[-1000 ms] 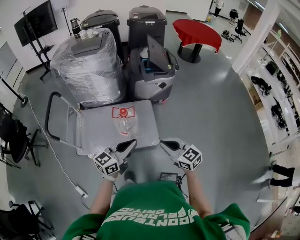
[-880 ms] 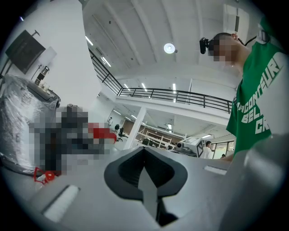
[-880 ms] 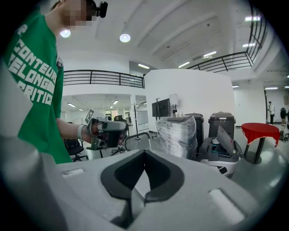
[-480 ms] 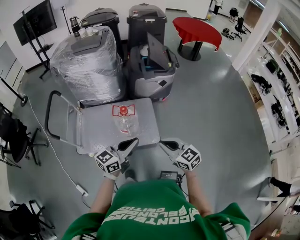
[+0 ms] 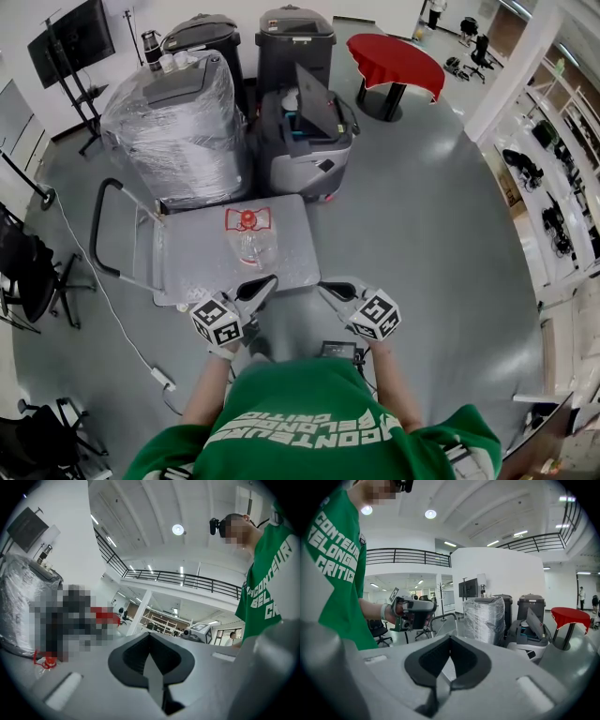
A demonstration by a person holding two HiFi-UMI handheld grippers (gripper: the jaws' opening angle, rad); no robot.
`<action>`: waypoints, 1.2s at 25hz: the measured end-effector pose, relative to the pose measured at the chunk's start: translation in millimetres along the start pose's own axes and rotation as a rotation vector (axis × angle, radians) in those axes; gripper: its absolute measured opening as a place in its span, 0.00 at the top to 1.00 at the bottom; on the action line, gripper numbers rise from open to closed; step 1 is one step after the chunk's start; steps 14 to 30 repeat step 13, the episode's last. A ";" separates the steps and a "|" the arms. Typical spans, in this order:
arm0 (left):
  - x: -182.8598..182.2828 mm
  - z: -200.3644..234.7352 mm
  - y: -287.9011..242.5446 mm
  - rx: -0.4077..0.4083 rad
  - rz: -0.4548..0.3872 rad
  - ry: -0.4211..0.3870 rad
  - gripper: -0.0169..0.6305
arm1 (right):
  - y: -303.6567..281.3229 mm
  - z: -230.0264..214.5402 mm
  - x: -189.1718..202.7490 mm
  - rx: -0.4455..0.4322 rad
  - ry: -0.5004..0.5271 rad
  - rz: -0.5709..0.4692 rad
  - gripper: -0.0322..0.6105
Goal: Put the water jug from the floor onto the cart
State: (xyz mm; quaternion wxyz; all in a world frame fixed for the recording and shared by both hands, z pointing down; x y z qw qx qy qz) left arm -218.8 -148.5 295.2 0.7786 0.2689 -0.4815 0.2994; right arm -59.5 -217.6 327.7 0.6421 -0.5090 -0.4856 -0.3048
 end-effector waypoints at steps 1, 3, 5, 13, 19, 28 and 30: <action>-0.1 0.0 -0.1 0.000 0.001 0.001 0.96 | -0.7 0.2 -0.5 -0.001 0.000 0.001 0.97; 0.6 0.3 -0.2 0.001 0.004 0.004 0.96 | -1.9 0.9 -0.9 -0.003 0.004 0.004 0.97; 2.5 0.5 -0.4 0.000 0.006 0.007 0.96 | -3.0 2.0 0.5 -0.004 0.015 0.010 0.97; 7.5 5.3 1.2 -0.007 0.003 0.013 0.96 | -6.9 2.8 4.7 -0.002 0.033 0.017 0.97; 7.5 5.3 1.2 -0.007 0.003 0.013 0.96 | -6.9 2.8 4.7 -0.002 0.033 0.017 0.97; 7.5 5.3 1.2 -0.007 0.003 0.013 0.96 | -6.9 2.8 4.7 -0.002 0.033 0.017 0.97; 7.5 5.3 1.2 -0.007 0.003 0.013 0.96 | -6.9 2.8 4.7 -0.002 0.033 0.017 0.97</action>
Point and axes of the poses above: the fingertips, and each gripper's own axes: y backward along the fingers, z to its left, x out of its underside, the point moved 5 cm from there along y, backward along the fingers, and after that the axes turned 14 degrees about x, right-handed, at the moved point
